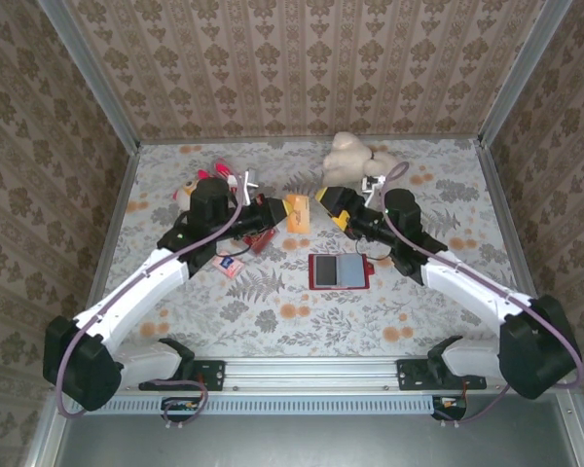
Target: Take the credit cards out of the card holder
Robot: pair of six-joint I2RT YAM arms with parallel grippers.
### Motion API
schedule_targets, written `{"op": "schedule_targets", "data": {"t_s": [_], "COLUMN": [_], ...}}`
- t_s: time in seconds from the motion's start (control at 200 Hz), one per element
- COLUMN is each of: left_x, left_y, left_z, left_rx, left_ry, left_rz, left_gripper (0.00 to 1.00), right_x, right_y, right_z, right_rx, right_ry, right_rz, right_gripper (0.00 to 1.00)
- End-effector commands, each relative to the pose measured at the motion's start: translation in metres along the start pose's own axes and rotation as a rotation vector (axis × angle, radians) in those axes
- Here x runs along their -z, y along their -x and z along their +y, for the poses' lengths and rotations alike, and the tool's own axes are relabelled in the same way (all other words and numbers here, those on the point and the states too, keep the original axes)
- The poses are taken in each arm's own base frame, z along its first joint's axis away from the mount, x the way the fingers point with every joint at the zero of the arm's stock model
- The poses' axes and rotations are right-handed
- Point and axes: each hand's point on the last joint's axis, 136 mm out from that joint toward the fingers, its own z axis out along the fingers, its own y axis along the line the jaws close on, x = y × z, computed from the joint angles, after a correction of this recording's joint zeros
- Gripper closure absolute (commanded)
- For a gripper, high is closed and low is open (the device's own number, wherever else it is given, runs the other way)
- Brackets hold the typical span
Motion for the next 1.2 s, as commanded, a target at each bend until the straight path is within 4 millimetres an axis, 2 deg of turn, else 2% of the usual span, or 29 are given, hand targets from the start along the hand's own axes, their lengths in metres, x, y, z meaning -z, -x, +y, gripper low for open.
{"op": "schedule_targets", "data": {"t_s": [0.0,0.075,0.14,0.275,0.36,0.48,0.625,0.68,0.735,0.95,1.195], "left_x": [0.018,0.024,0.027,0.034,0.039,0.048,0.051,0.048,0.053,0.039,0.011], "left_y": [-0.001,0.000,0.006,0.027,0.041,0.058,0.065,0.064,0.073,0.072,0.070], "left_z": [0.028,0.040,0.043,0.050,0.061,0.079,0.092,0.098,0.113,0.152,0.175], "left_rx": [-0.213,-0.317,-0.419,-0.611,-0.716,-0.819,-0.894,-0.913,-0.889,-0.813,-0.748], "left_ry": [0.231,0.324,0.375,0.489,0.576,0.670,0.672,0.670,0.681,0.604,0.532], "left_rz": [0.053,0.097,0.127,0.145,0.157,0.194,0.250,0.276,0.280,0.317,0.356], "left_gripper": [1.00,1.00,1.00,1.00,1.00,1.00,1.00,1.00,1.00,1.00,1.00], "right_x": [0.018,0.024,0.028,0.033,0.035,0.038,0.038,0.037,0.035,0.032,0.034], "right_y": [0.004,0.006,0.007,0.011,0.012,0.012,0.014,0.014,0.013,0.009,0.009], "right_z": [-0.031,-0.037,-0.042,-0.050,-0.052,-0.056,-0.062,-0.063,-0.064,-0.068,-0.068], "right_rx": [0.124,0.154,0.173,0.188,0.198,0.208,0.217,0.214,0.209,0.200,0.190], "right_ry": [-0.204,-0.243,-0.268,-0.307,-0.322,-0.351,-0.389,-0.391,-0.392,-0.390,-0.388], "right_rz": [-0.022,-0.028,-0.029,-0.025,-0.019,-0.009,0.002,0.004,0.007,0.027,0.023], "right_gripper": [0.00,0.00,0.00,0.00,0.00,0.00,0.00,0.00,0.00,0.00,0.00]}}
